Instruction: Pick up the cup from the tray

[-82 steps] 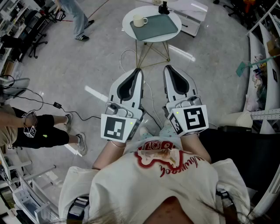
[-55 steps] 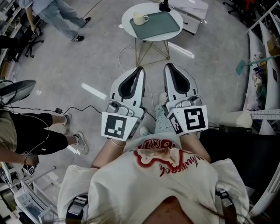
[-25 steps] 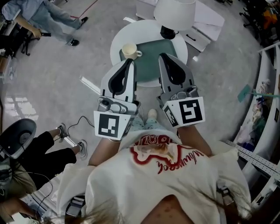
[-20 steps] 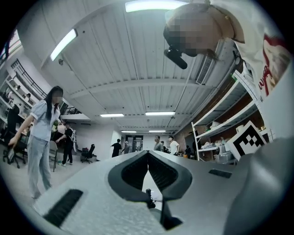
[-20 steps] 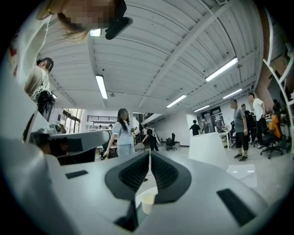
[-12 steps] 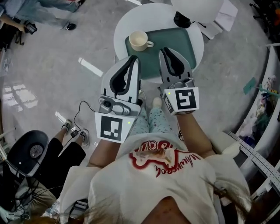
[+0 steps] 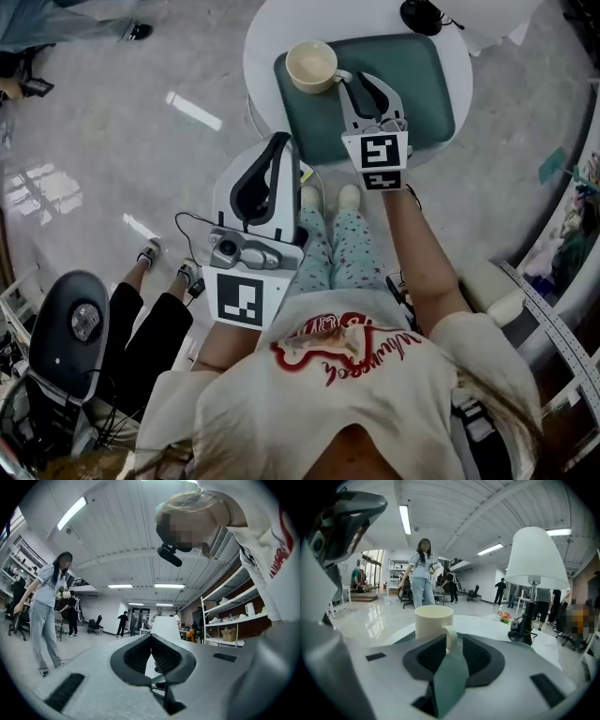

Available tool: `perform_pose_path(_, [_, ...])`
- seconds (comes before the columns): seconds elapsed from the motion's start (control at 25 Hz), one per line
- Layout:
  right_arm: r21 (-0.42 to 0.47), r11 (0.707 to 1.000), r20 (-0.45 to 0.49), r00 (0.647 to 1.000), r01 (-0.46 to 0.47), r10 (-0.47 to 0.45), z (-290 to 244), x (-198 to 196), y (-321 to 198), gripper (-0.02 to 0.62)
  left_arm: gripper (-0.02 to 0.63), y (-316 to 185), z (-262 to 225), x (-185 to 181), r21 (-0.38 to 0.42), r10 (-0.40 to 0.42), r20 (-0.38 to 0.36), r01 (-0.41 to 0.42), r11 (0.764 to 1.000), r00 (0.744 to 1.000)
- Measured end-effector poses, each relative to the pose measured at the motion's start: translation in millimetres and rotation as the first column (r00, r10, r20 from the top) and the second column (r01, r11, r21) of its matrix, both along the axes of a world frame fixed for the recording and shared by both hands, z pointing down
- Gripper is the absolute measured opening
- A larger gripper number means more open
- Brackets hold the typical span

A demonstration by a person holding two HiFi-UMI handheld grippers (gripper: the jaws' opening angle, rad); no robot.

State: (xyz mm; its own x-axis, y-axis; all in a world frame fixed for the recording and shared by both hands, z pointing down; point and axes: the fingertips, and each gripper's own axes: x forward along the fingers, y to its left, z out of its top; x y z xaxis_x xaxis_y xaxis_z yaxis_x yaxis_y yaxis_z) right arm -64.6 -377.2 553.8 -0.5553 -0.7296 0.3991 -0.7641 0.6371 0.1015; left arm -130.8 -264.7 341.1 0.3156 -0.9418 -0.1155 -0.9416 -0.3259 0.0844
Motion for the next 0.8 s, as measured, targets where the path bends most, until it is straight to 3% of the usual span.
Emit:
perform_pose_path(0.52, [-0.052, 0.998, 0.053, 0.998, -0.032, 0.035, 20.5, -10.2, -32.1, 0.063, 0.014, -6.8, 18.3, -16.1, -0.041, -0.004, -0.005, 0.004, 0.999, 1.0])
perform_pose_path(0.68, [-0.108, 0.989, 0.152, 0.981, -0.101, 0.116, 19.7, -8.0, -37.8, 0.049, 0.014, -8.6, 19.3, -18.7, -0.049, -0.006, -0.004, 0.006, 0.999, 1.0])
perform_pose_path(0.8, [-0.128, 0.982, 0.172, 0.972, -0.14, 0.161, 17.8, -4.5, -40.6, 0.048, 0.014, -9.5, 16.7, -20.8, -0.044, -0.006, 0.003, 0.006, 0.999, 1.0])
